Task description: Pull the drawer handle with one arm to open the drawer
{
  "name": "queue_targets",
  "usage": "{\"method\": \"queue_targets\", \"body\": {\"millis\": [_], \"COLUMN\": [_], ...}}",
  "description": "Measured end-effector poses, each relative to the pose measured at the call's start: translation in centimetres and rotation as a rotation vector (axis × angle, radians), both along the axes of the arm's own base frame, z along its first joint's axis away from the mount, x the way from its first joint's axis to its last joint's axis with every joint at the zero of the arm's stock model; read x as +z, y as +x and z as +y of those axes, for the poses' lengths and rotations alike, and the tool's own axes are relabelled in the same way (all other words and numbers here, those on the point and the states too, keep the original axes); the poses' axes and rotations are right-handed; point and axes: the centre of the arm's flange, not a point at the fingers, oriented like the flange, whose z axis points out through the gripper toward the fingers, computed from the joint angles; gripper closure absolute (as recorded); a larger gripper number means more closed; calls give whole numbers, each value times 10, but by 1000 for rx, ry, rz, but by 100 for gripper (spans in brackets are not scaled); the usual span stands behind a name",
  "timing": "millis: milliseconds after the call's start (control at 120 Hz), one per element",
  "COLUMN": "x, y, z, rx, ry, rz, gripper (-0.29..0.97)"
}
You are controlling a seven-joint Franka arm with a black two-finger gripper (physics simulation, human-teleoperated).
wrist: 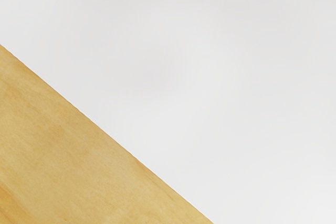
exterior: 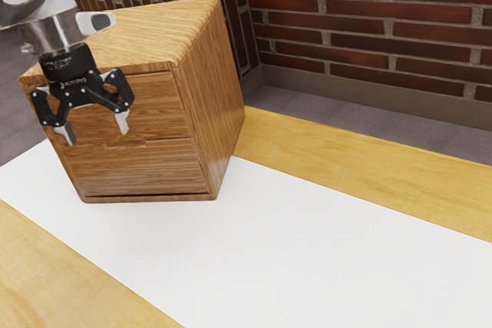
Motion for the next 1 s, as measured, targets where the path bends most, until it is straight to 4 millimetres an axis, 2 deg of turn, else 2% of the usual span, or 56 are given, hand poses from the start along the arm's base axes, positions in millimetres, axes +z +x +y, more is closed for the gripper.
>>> {"method": "queue_targets", "body": {"millis": [117, 217, 250, 275, 300, 325, 350, 383, 425, 492, 567, 625, 725, 775, 825, 900, 958, 1000], "x": [8, 13, 20, 33, 65, 94, 114, 128, 135, 133, 124, 119, 104, 104, 105, 105, 94, 81], "y": [17, 21, 20, 18, 11, 4, 1, -1, -2, 1, 5, 5, 0, -4, -4, -6, -8, -6], "z": [-16, -14, -12, -12, -17, -30, -49, -72, -84, -79, -57, -31, 32, 49, 46, 12, -4, -7], "rx": [42, 102, 128, 141, 162, 167, 157, 147, 156, 208, 294, 377, 544, 610, 664, 752, 847, 896], "ry": [30, 42, 55, 63, 99, 129, 145, 150, 149, 143, 139, 135, 130, 143, 194, 315, 376, 377], "rz": [-90, -135, -153, -178, -238, -296, -336, -367, -384, -391, -396, -401, -416, -435, -445, -463, -472, -478], "gripper": [2, 2, 2, 2, 2, 2, 2, 2, 2, 2, 2, 2, 2, 2, 3, 3, 4, 5]}}
